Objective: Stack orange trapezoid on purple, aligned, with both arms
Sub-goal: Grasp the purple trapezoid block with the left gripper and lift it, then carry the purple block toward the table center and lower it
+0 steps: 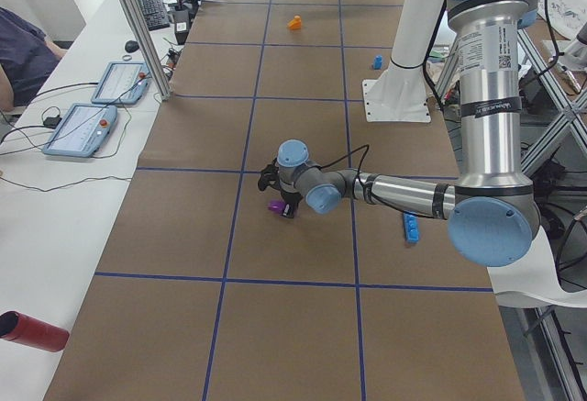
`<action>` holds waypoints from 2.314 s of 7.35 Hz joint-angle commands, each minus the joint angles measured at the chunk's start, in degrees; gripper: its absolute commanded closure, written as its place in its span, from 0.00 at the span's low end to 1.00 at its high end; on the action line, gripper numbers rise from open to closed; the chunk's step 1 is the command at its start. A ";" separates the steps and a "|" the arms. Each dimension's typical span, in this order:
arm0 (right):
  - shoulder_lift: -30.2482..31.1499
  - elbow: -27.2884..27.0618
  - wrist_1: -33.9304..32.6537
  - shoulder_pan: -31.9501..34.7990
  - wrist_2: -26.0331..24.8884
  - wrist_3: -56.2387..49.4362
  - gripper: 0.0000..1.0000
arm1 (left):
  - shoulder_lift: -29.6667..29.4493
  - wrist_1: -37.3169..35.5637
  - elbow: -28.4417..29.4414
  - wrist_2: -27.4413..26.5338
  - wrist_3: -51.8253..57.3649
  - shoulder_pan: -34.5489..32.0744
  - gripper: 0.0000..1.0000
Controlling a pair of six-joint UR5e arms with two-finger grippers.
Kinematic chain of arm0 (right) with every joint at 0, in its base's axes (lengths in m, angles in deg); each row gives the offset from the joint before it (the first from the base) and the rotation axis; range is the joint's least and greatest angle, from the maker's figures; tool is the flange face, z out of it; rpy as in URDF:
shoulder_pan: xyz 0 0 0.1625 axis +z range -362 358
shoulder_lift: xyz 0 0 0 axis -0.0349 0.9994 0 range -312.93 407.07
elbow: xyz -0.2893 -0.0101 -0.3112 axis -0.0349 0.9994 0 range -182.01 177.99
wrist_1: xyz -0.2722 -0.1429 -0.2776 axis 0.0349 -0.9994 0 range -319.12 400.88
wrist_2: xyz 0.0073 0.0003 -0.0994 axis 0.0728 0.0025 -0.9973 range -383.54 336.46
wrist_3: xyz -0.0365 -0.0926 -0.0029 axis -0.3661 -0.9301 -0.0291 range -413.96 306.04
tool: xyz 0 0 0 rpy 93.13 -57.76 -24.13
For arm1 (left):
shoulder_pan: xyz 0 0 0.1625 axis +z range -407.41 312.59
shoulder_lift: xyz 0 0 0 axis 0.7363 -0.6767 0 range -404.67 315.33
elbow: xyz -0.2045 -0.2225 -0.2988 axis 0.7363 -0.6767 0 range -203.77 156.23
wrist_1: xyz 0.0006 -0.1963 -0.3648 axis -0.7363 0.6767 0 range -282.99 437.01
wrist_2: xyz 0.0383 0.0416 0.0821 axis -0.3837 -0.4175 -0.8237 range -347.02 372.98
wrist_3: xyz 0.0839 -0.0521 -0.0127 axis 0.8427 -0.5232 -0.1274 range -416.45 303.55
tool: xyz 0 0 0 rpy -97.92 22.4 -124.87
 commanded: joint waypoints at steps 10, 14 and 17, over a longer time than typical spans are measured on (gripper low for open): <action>-0.18 0.02 0.16 0.00 0.21 0.00 0.00 | -50.35 -26.51 11.01 -19.59 -25.02 26.27 1.00; -0.18 0.11 0.16 0.00 0.12 0.00 0.00 | -53.71 -26.42 15.87 -25.51 -19.84 28.65 0.69; -0.18 0.29 0.16 0.00 0.12 -0.09 0.00 | -55.31 -26.33 18.96 -25.77 -19.66 28.65 0.05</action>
